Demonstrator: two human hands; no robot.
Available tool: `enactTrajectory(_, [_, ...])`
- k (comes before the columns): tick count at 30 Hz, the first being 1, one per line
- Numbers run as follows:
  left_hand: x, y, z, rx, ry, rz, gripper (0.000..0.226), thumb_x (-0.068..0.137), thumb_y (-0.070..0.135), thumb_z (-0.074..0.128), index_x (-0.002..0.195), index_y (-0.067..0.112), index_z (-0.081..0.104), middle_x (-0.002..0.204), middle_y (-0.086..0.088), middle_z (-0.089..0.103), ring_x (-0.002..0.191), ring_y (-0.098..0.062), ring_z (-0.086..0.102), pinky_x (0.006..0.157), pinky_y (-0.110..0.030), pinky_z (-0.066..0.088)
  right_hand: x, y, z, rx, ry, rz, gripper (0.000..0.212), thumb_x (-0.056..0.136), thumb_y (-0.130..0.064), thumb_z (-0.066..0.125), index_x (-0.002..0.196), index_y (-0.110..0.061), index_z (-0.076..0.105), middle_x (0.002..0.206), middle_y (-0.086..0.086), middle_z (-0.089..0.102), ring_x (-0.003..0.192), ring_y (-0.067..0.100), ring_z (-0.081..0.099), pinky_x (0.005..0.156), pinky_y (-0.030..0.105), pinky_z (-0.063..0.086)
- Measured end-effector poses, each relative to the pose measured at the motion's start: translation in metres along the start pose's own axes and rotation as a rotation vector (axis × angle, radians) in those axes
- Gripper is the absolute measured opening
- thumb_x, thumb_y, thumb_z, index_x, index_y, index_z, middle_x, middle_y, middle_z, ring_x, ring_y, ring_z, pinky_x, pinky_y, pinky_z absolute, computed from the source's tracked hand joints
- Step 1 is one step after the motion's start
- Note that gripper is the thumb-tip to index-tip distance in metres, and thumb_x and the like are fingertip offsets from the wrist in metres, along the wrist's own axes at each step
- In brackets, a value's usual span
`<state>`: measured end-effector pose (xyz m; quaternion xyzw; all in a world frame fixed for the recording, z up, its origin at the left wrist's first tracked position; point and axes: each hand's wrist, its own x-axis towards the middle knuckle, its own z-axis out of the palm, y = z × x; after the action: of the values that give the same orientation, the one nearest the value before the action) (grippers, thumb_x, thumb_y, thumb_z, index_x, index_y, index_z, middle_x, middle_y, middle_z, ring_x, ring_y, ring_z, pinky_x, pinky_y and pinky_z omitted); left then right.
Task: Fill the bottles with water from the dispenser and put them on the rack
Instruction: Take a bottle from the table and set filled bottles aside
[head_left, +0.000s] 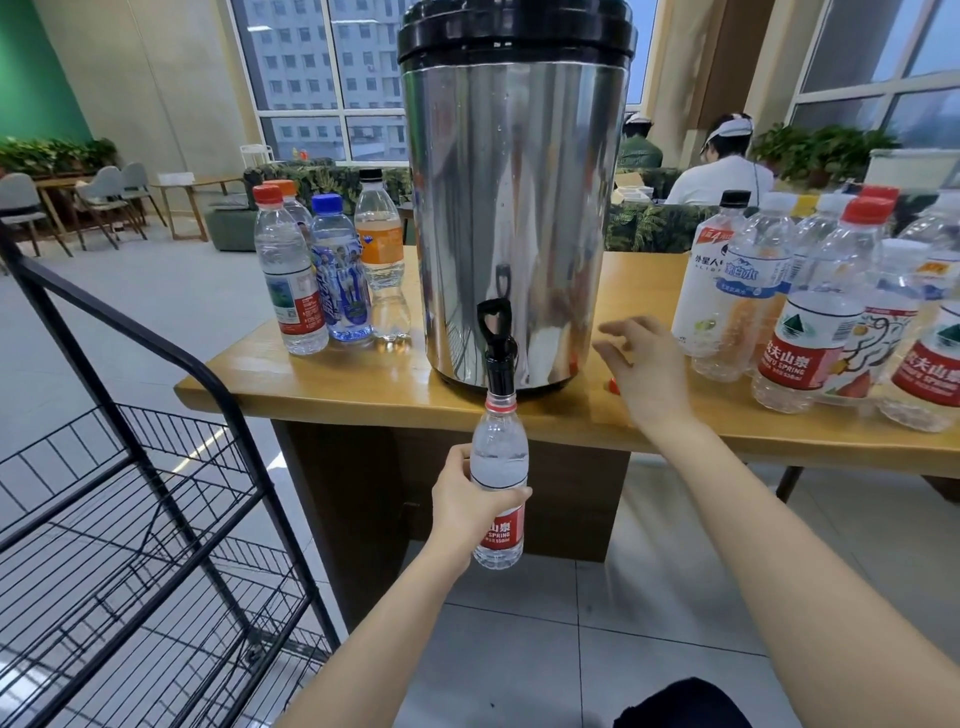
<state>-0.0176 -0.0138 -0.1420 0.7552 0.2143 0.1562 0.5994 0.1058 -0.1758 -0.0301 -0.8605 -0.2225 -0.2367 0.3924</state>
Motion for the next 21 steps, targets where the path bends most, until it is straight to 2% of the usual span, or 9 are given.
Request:
enactTrajectory(3, [-0.001,-0.002,0.001,0.001,-0.007,-0.010,0.067,0.068,0.019,0.089,0.118,0.030,0.046,0.111,0.010,0.058,0.103,-0.012,0.058,0.090,-0.034,0.051,0.001,0.029,0.001,-0.235,-0.272,0.164,0.043,0.097,-0.033,0.056,0.136,-0.016,0.053,0.142,0.007,0.047,0.132,0.031,0.039,0.106,0.044,0.036])
enactTrajectory(5, [-0.003,-0.004,0.004,0.017,-0.009,-0.021,0.068,0.068,0.020,0.089,0.119,0.030,0.046,0.112,0.010,0.059,0.102,-0.012,0.059,0.091,-0.035,0.052,0.000,0.035,0.003,-0.268,-0.407,0.182,0.045,0.097,-0.037,0.055,0.138,-0.019,0.052,0.141,0.008,0.050,0.129,0.031,0.043,0.106,0.046,0.040])
enactTrajectory(7, [-0.006,-0.007,0.006,0.028,-0.014,-0.029,0.068,0.067,0.020,0.090,0.120,0.029,0.047,0.113,0.009,0.059,0.103,-0.013,0.060,0.090,-0.035,0.053,-0.001,0.037,0.004,-0.247,-0.422,0.169,0.041,0.095,-0.034,0.057,0.134,-0.018,0.056,0.131,0.008,0.057,0.119,0.027,0.053,0.100,0.040,0.046])
enactTrajectory(10, [-0.011,-0.009,0.008,0.038,-0.037,-0.017,0.069,0.066,0.019,0.090,0.121,0.026,0.049,0.114,0.008,0.061,0.101,-0.012,0.061,0.087,-0.032,0.053,-0.005,0.032,0.000,-0.231,-0.381,0.129,0.032,0.094,-0.023,0.061,0.124,-0.013,0.063,0.118,0.008,0.064,0.106,0.022,0.058,0.090,0.029,0.044])
enactTrajectory(13, [-0.016,-0.008,0.008,0.051,-0.065,-0.002,0.070,0.065,0.019,0.091,0.122,0.025,0.050,0.113,0.007,0.062,0.102,-0.014,0.062,0.085,-0.031,0.054,-0.011,0.022,-0.010,-0.072,-0.391,0.074,0.030,0.091,-0.017,0.065,0.121,-0.017,0.065,0.108,-0.004,0.062,0.098,0.014,0.056,0.087,0.025,0.042])
enactTrajectory(16, [-0.023,-0.004,0.008,0.065,-0.109,0.023,0.069,0.065,0.019,0.090,0.121,0.027,0.050,0.111,0.010,0.062,0.097,-0.010,0.062,0.077,-0.022,0.052,-0.023,0.003,-0.024,0.210,-0.502,-0.088,0.033,0.086,-0.012,0.070,0.114,-0.028,0.065,0.106,-0.015,0.063,0.103,0.004,0.059,0.091,0.022,0.046])
enactTrajectory(19, [-0.033,0.003,0.010,0.072,-0.159,0.047,0.068,0.065,0.020,0.091,0.119,0.028,0.051,0.110,0.012,0.062,0.097,-0.008,0.062,0.074,-0.019,0.050,-0.031,-0.013,-0.035,0.308,-0.624,-0.244,0.037,0.083,-0.006,0.071,0.111,-0.029,0.066,0.109,-0.013,0.067,0.108,0.000,0.060,0.095,0.018,0.047])
enactTrajectory(21, [-0.039,0.006,0.010,0.073,-0.187,0.066,0.067,0.064,0.021,0.091,0.118,0.029,0.052,0.108,0.012,0.064,0.097,-0.009,0.063,0.074,-0.019,0.051,-0.033,-0.018,-0.042,0.315,-0.665,-0.275,0.036,0.083,-0.006,0.071,0.110,-0.029,0.068,0.109,-0.011,0.068,0.107,0.001,0.061,0.094,0.019,0.049])
